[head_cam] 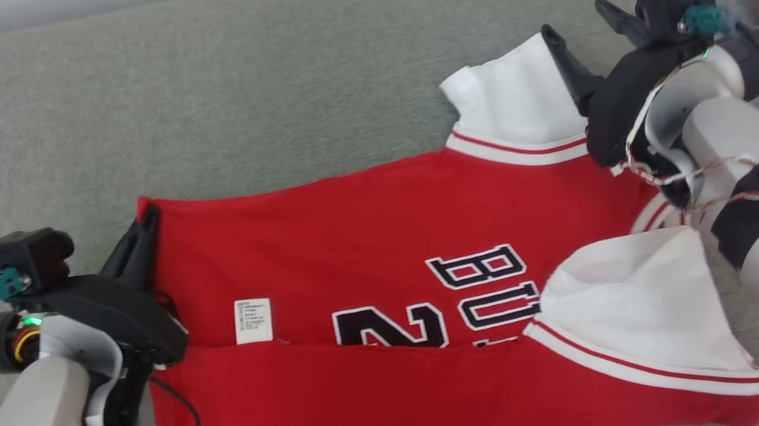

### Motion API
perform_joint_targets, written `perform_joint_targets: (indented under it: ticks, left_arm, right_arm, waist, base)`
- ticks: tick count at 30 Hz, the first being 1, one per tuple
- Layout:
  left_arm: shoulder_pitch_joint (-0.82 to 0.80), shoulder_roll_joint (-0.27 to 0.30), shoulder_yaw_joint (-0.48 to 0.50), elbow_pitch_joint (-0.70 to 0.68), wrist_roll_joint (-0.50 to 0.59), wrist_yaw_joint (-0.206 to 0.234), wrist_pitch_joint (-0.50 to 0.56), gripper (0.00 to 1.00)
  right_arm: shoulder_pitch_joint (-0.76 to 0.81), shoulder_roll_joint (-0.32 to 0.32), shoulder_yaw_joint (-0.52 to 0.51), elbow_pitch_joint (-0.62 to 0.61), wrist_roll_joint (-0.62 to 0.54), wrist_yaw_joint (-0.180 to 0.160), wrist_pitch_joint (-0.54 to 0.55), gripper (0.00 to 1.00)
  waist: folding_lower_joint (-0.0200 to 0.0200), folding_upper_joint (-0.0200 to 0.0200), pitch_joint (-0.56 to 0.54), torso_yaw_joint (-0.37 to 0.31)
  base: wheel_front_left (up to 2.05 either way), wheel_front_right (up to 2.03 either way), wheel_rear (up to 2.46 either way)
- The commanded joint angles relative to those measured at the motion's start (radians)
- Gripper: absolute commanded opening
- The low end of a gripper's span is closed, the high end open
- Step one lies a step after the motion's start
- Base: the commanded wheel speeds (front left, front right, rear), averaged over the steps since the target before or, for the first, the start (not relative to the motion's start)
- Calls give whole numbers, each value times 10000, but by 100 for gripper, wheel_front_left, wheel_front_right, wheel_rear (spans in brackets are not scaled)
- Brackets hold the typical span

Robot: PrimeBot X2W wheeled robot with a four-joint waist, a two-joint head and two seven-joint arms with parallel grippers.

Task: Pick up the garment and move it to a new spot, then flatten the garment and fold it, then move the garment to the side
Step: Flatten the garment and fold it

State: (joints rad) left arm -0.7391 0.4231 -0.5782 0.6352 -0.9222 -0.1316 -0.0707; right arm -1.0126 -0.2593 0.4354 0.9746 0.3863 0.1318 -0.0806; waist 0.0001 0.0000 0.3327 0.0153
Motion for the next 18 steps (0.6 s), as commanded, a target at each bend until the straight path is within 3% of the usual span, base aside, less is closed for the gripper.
perform_joint_targets:
  ticks: [1, 6, 18]
  left_arm:
    - [-101, -54, -26, -46, 87, 21, -111, 0]
    - [-232, -326, -237, -203, 292, 20, -399, 0]
    - [-405, -439, -467, -522, 208, 20, -765, 0]
  right_arm:
    - [-195, -44, 48, 186, 101, -21, 166, 100]
    - [-919, -283, 325, 1188, 63, -21, 941, 100]
    - [-1752, -289, 673, 2513, 64, -21, 1408, 100]
  waist:
    - [-1, 0, 288, 316]
    - [-1, 0, 565, 730]
    - [-1, 0, 945, 1075]
  base:
    - [0, 0, 0]
    - [0, 0, 0]
    - [0, 0, 0]
